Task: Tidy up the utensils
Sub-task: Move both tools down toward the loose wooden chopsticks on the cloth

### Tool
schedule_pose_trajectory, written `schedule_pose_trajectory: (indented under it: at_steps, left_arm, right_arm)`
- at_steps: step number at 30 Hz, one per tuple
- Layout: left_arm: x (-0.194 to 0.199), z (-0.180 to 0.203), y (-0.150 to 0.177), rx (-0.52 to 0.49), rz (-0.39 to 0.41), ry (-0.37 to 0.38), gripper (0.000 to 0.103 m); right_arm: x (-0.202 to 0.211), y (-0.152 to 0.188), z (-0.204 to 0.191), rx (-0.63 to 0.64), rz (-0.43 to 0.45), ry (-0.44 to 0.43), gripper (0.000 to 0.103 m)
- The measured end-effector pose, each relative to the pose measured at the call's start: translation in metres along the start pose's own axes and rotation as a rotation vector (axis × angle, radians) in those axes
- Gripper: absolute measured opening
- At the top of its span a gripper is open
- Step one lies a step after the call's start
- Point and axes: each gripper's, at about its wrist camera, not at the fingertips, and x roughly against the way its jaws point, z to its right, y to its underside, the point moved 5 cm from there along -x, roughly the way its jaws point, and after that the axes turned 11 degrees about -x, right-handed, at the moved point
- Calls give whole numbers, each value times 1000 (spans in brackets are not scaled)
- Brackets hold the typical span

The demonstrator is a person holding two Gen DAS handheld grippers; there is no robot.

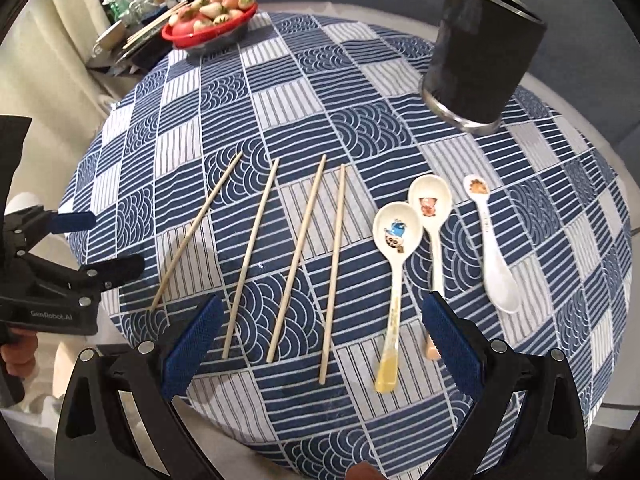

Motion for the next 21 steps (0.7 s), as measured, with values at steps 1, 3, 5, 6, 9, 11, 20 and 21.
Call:
schedule_pose_trajectory:
  at_steps: [1, 3, 5, 6, 9, 11, 20, 21]
  left_arm:
    - [-4, 1, -1, -7, -8, -2, 97]
    - [-9, 2, -3, -17, -18, -6, 97]
    - [-15, 3, -5, -24, -27, -3, 97]
    - [-18, 2, -6, -27, -29, -3, 97]
    - [-30, -1, -10, -24, -52, 4, 97]
    - [-39, -3, -16, -22, -60, 16, 97]
    - [-72, -17, -28, -2, -102, 13, 97]
    - [-75, -17, -27, -1, -107, 13, 97]
  right_arm:
    - [-3, 0, 0, -1, -10, -8, 95]
    - [-11, -2, -1, 2, -30, -16, 95]
    - [-19, -3, 1, 2, -45, -15, 95]
    - [-22, -4, 2, -2, -50, -15, 95]
    - [-32, -5, 4, -9, -67, -19, 95]
    - [-40, -6, 4, -12, -82, -23, 95]
    - [-68, -9, 6, -24, -118, 11, 95]
    - [-68, -10, 5, -19, -111, 19, 95]
